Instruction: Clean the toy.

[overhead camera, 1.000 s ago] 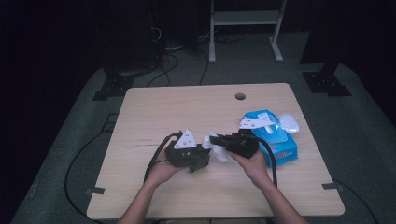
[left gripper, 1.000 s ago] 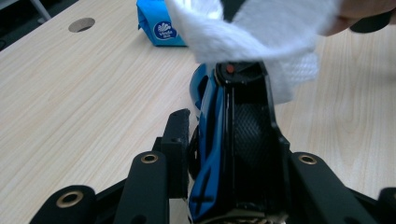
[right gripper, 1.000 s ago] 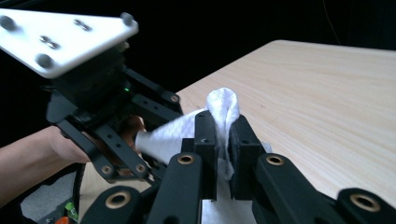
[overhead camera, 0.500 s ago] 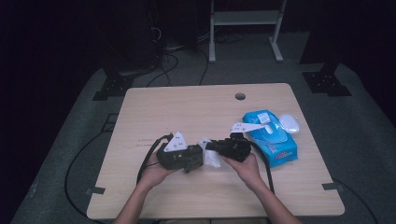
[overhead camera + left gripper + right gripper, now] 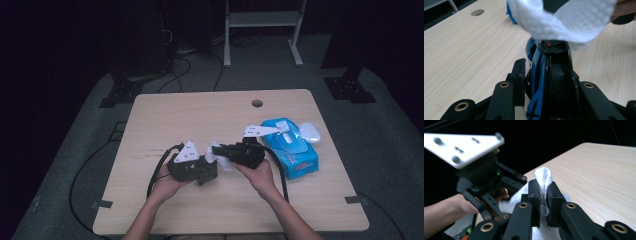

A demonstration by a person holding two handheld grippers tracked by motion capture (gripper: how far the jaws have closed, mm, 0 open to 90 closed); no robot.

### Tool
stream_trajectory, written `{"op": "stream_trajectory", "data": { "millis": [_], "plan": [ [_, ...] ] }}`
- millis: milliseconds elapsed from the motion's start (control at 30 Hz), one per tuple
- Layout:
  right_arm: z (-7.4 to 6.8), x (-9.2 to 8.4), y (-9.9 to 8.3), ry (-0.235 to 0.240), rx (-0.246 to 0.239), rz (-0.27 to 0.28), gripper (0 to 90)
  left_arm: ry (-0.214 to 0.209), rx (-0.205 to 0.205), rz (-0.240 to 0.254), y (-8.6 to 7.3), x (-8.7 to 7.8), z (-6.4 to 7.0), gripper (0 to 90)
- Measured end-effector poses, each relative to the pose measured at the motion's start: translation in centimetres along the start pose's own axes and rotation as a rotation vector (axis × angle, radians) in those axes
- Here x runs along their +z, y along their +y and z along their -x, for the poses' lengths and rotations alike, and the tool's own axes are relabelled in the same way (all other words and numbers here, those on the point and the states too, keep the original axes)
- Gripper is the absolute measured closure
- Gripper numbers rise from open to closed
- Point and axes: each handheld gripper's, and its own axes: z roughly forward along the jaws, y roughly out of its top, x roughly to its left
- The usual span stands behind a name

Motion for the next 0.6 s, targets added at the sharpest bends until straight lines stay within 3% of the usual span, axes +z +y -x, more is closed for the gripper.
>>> {"op": "stream_trajectory", "data": {
  "millis": [200, 300, 433, 600],
  "plan": [
    [2.2, -0.9, -2.4, -0.042, 0.080, -0.016, 83.3, -0.004, 0.017, -0.013, 0.6, 0.7, 0.2, 63.7],
    [3.0, -1.0, -3.4, -0.030, 0.128, -0.031, 83.3, -0.009, 0.022, -0.017, 1.0, 1.2, 0.3, 63.8],
    [3.1, -1.4, -3.3, -0.010, 0.142, -0.024, 83.3, -0.016, 0.020, -0.016, 1.5, 1.9, 0.4, 63.9],
    [3.1, -2.9, -2.8, -0.021, 0.139, -0.001, 83.3, -0.034, 0.023, 0.001, 2.3, 3.1, 0.7, 64.0]
  ]
}}
